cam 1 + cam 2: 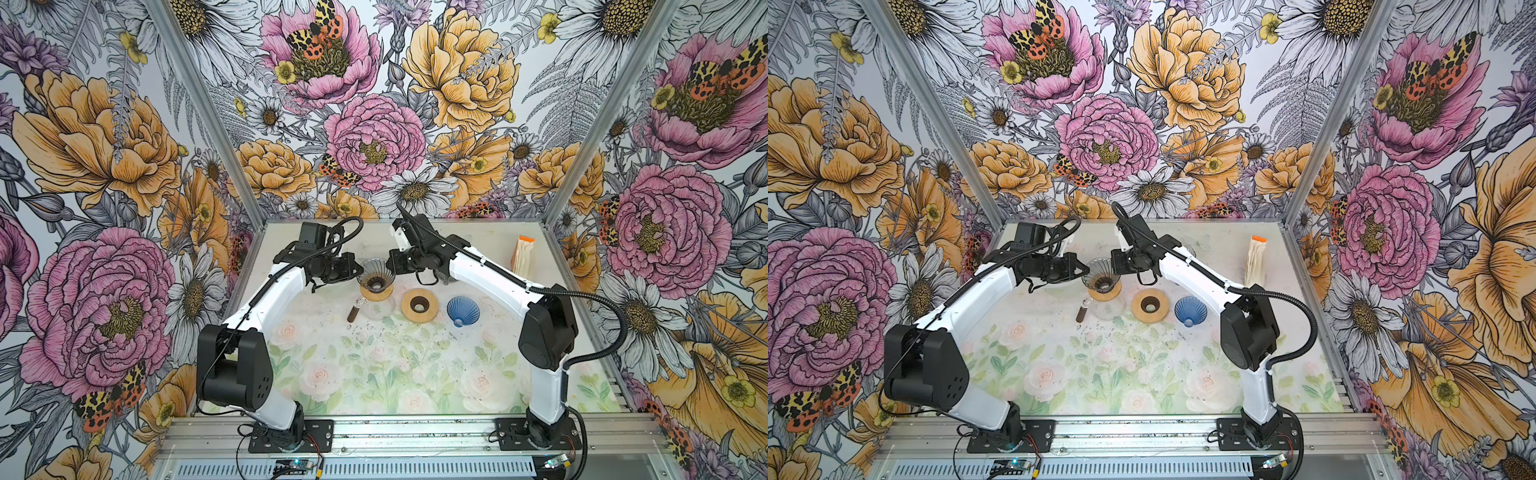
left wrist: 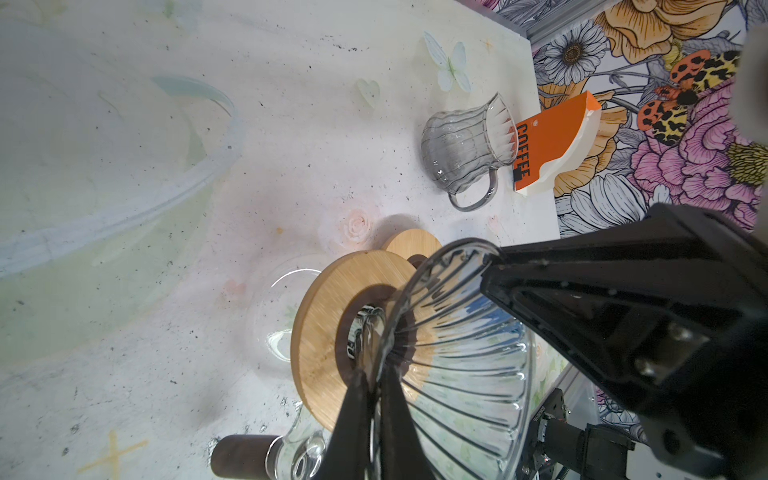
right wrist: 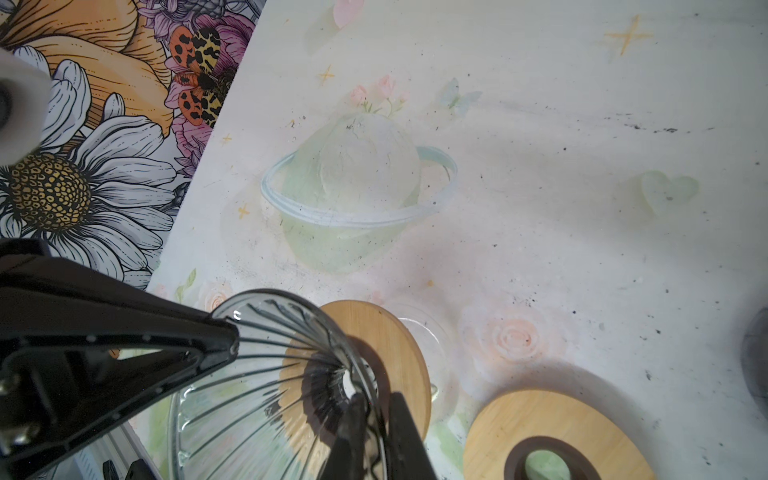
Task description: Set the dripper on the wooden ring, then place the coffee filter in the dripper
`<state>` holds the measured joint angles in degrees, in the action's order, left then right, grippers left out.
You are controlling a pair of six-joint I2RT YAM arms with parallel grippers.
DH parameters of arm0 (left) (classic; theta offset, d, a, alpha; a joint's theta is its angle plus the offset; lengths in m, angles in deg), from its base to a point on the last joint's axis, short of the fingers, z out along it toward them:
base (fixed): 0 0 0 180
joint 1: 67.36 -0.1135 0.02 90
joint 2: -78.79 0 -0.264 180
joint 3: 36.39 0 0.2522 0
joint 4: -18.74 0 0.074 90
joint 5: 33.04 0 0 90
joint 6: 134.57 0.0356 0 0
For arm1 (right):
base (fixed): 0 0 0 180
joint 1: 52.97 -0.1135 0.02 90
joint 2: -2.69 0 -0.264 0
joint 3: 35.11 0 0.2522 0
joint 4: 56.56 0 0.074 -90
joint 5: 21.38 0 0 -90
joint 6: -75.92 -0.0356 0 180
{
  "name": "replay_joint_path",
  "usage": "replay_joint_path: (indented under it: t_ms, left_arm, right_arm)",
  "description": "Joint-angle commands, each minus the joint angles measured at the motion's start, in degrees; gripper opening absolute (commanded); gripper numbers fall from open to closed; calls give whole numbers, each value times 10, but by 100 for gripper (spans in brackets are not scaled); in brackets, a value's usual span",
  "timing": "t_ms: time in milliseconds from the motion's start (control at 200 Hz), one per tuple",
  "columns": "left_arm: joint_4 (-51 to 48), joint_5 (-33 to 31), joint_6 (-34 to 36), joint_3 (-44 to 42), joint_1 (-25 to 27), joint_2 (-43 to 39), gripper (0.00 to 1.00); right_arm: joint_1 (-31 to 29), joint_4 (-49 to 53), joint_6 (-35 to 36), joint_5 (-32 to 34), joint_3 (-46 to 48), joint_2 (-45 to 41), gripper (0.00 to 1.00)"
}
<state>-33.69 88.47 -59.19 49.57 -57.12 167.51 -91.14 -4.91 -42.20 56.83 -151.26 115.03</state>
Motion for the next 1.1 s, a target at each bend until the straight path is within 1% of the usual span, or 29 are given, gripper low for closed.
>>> replay_joint_path:
  t_ms: [0, 425, 1096]
  left_arm:
    - [-11, -13, 5, 2, -8, 14, 8]
    - [-11, -19, 9, -9, -8, 19, 6]
    - [-11, -33, 17, -16, 0, 9, 5]
  right_arm:
    - [4, 8, -13, 10, -10, 22, 13]
    - [4, 14, -16, 10, 0, 30, 12]
    - [-5, -3, -10, 32, 34, 16, 11]
